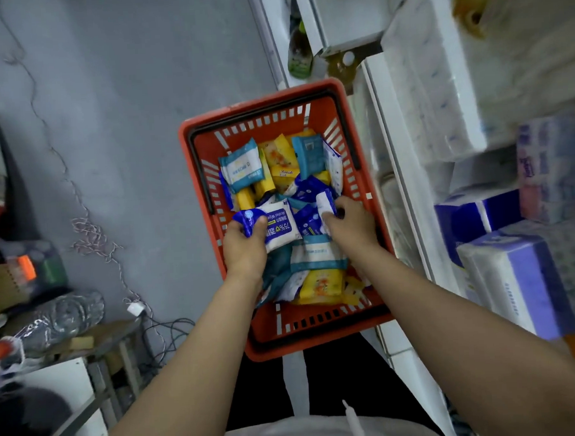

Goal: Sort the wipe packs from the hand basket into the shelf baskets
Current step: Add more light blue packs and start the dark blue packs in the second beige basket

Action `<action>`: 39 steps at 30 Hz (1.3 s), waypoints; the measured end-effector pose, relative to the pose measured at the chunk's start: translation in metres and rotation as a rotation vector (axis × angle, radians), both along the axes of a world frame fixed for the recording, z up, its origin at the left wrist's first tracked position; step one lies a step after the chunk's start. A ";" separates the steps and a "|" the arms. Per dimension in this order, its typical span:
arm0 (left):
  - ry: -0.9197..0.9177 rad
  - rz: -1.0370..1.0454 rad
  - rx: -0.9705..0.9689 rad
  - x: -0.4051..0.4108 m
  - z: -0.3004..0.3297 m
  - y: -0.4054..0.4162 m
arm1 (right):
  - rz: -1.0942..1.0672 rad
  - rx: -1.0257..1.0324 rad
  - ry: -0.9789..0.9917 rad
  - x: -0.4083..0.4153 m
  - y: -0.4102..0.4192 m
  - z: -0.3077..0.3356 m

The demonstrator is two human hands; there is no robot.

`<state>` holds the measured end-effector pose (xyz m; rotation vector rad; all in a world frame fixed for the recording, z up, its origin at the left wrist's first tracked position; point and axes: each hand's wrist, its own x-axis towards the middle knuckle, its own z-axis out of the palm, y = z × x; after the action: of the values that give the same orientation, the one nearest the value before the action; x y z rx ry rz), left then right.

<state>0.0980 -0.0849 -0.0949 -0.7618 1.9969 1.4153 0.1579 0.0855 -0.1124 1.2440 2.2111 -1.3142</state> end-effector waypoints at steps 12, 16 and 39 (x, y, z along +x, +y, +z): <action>0.222 -0.022 0.246 0.003 0.090 -0.011 | -0.381 -0.396 0.462 0.061 -0.009 0.094; 0.270 -0.159 0.380 0.009 0.118 -0.014 | -0.482 -0.166 0.532 0.093 -0.031 0.132; 0.370 -1.056 0.886 0.397 0.274 0.010 | -1.047 0.198 0.931 0.476 -0.172 0.310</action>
<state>0.4948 -0.0752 0.1795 0.8664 1.3183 1.5099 0.6334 -0.0870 0.1974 2.4227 2.2474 -2.4912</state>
